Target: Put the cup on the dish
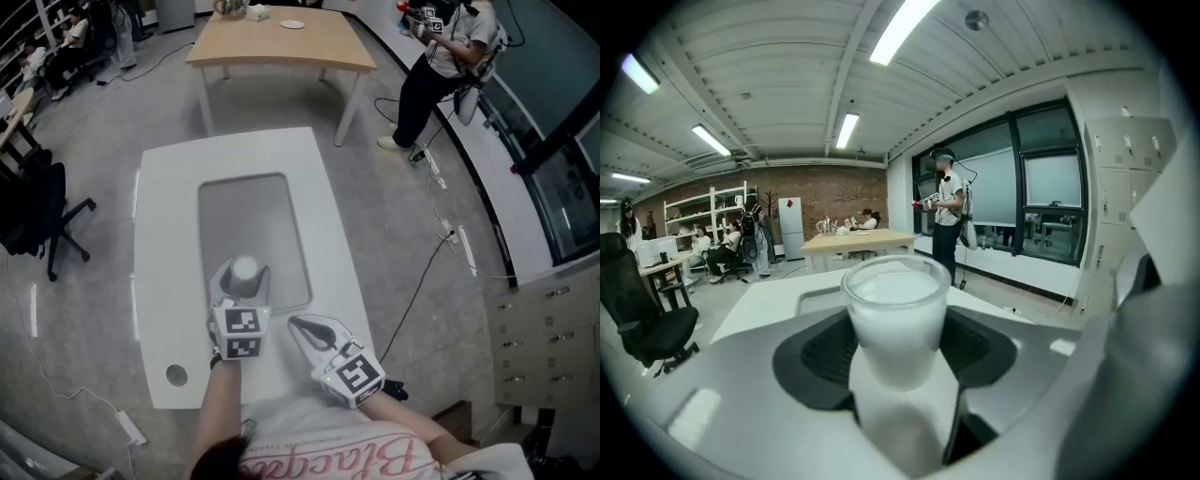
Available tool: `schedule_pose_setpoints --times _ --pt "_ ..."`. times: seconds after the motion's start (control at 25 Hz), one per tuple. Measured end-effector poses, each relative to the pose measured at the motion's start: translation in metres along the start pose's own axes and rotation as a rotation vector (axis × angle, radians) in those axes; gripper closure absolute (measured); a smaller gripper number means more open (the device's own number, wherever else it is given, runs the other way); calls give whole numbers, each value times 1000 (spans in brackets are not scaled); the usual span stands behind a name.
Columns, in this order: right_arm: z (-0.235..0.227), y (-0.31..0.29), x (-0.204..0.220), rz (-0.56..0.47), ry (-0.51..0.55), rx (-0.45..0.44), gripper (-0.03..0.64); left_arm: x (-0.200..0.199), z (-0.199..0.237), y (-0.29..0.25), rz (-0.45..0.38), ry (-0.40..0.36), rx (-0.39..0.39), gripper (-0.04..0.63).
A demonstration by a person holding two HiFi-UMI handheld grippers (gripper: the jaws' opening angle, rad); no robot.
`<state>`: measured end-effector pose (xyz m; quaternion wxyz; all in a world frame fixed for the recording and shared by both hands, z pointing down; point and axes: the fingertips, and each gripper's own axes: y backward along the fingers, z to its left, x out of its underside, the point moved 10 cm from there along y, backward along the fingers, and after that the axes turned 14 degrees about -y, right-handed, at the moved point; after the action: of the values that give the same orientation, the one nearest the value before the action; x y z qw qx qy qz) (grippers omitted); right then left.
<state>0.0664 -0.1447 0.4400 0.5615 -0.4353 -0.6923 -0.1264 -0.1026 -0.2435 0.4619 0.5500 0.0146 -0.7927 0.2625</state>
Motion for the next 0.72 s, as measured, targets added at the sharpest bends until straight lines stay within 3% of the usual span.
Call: schedule_pose_setpoints --times 0.44,0.72 --pt "-15 -2 16 110 -57 16 615 28 11 -71 69 15 -15 334" --pt "-15 -10 21 168 -77 13 615 34 15 -97 86 20 16 334"
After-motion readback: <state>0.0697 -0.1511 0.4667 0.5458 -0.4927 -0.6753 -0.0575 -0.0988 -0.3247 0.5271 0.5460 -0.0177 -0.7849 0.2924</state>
